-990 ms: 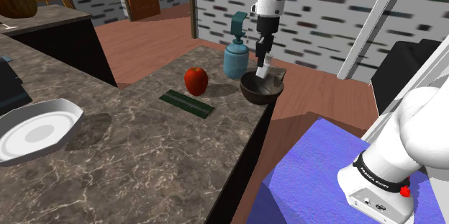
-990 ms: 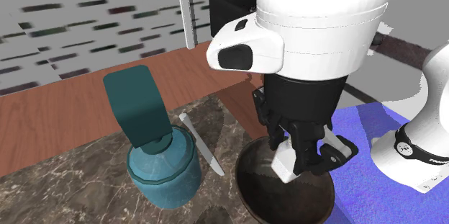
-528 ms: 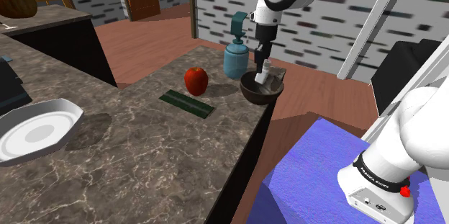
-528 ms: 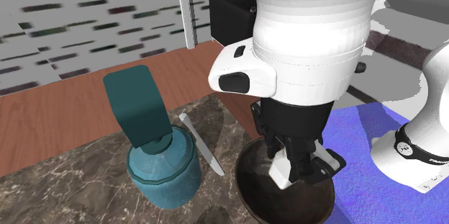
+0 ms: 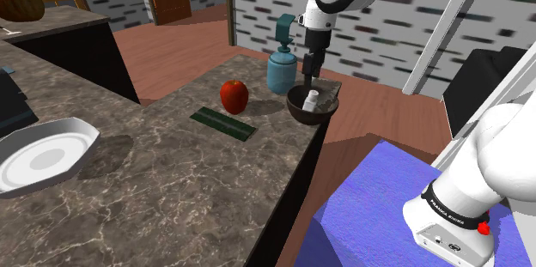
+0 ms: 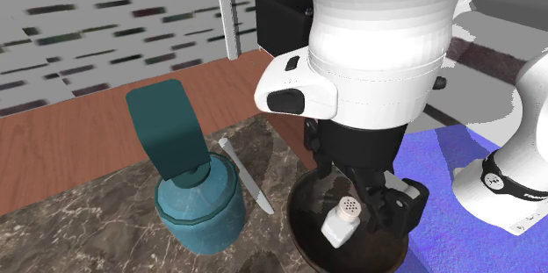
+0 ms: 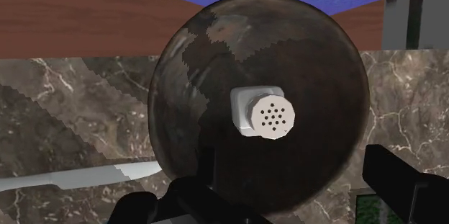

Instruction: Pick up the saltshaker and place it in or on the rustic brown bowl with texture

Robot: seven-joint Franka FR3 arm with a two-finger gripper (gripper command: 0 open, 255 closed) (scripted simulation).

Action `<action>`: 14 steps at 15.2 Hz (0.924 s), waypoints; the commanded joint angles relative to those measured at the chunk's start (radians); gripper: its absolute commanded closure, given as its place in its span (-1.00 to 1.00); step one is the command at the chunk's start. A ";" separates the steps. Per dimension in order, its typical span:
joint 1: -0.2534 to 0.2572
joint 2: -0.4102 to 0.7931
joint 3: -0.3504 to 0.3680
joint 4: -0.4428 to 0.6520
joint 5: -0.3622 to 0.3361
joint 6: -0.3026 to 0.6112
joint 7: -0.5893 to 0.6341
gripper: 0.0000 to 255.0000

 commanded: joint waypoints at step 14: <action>-0.004 -0.012 -0.004 0.115 -0.006 -0.127 0.003 -1.00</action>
